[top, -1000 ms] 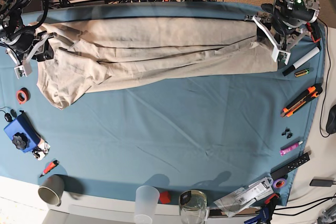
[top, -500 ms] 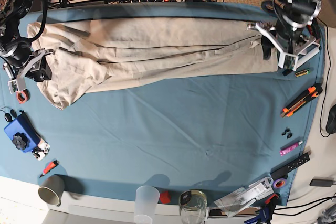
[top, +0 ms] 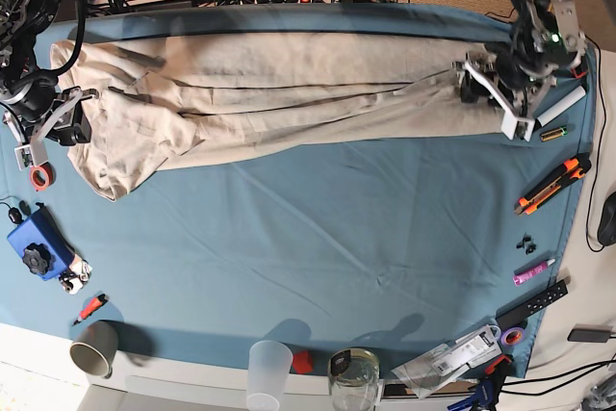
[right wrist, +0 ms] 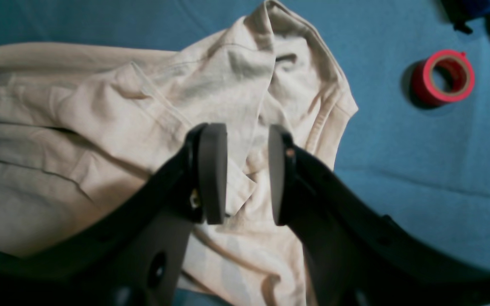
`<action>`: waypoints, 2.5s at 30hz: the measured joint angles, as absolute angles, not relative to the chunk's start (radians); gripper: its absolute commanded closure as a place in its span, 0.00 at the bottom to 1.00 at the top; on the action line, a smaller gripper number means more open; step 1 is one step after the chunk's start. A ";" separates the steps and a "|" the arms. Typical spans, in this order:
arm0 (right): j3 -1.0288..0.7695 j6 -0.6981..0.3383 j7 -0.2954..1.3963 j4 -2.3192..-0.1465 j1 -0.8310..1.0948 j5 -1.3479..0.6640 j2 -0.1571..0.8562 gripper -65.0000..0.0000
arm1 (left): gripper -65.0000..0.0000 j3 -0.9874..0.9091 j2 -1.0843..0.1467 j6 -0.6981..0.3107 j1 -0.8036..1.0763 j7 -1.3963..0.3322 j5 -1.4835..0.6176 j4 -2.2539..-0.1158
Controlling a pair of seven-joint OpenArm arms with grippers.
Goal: Fold the T-shirt properly
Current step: 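Open the left gripper and regrasp the strip end nearby, then lift the strip end with the left gripper and fold it toward the right gripper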
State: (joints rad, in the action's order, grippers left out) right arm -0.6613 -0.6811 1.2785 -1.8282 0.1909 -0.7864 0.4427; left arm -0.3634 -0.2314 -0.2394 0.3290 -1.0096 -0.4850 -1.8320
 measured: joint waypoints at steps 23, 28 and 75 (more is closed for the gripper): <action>-0.661 -0.682 1.279 -1.828 0.191 -0.786 0.443 0.74 | 1.00 -0.355 -0.227 -0.207 0.323 -1.188 -0.426 -1.947; -0.661 -0.682 1.279 -1.828 0.191 -0.783 0.443 0.74 | 0.49 -0.353 -0.227 -0.213 0.330 -1.166 -0.385 -1.952; -0.661 -0.681 1.287 -1.828 0.191 -0.783 0.443 0.74 | 0.43 -0.752 -0.220 -0.401 0.321 -1.219 -0.930 -1.702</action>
State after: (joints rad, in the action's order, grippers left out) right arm -0.6613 -0.6811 1.2865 -1.8282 0.1909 -0.7830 0.4427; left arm -0.7521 -0.2199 -0.4011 0.3210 -1.2194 -0.9298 -1.7020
